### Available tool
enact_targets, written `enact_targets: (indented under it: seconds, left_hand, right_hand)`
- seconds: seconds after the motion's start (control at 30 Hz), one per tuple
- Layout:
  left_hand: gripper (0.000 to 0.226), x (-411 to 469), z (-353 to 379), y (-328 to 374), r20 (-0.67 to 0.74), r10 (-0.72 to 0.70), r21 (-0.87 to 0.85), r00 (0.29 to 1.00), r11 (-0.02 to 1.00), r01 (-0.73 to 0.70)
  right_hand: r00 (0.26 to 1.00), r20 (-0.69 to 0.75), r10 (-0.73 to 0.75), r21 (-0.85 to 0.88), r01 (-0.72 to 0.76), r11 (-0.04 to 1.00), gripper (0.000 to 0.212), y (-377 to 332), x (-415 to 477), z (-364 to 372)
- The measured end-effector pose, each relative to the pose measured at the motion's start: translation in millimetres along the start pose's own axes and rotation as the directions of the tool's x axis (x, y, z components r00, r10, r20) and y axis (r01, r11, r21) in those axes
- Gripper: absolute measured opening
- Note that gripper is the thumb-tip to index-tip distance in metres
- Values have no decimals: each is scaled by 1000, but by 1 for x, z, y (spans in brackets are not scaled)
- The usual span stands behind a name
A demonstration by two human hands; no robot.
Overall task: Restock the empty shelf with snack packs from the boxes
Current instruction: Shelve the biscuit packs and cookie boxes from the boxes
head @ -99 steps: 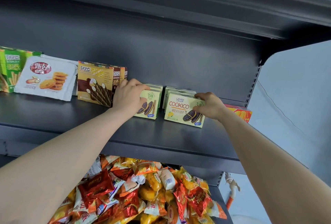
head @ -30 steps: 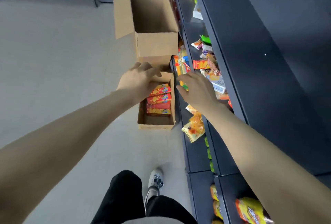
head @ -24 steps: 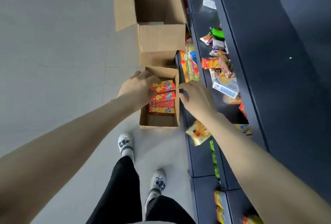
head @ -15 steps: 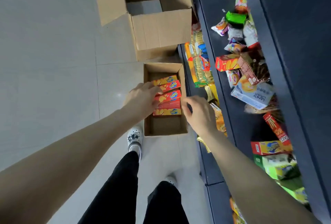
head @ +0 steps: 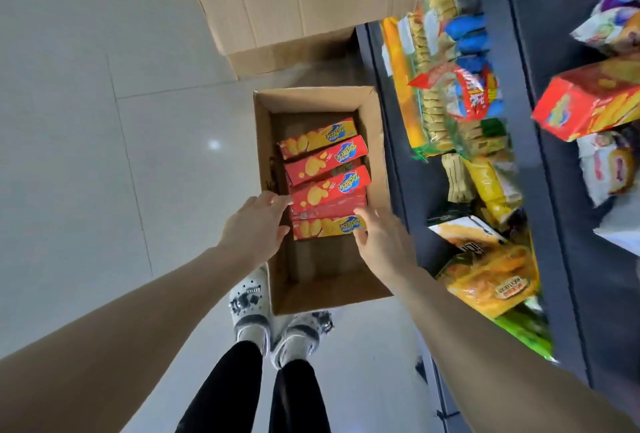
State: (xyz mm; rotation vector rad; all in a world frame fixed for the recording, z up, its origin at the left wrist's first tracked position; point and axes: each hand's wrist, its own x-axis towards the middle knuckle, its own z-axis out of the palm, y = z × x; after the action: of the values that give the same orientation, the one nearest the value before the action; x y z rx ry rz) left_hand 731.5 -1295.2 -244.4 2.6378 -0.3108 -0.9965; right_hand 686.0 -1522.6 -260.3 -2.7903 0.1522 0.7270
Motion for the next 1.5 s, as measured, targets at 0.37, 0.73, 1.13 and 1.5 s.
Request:
enact_targets:
  seconds: [0.37,0.73,1.13,1.5]
  left_hand:
    - [57,175,120,-46,-33,86,94,996,992,-83]
    - [84,267,161,-41,-61,104,148,993,984,-94]
    - [58,184,140,-30,350,-289,-557,891,701,446]
    - [42,19,25,5,521,-255,-723,814,375,580]
  right_hand:
    - [999,-28,35,-86,-37,996,51,40,136,144]
    - [972,-108,209,156,-191,969,40,37,175,206]
    - [964,85,253,379,-266,886,92,55,105,166]
    - [932,332,148,688,-347,637,67,5,20,16]
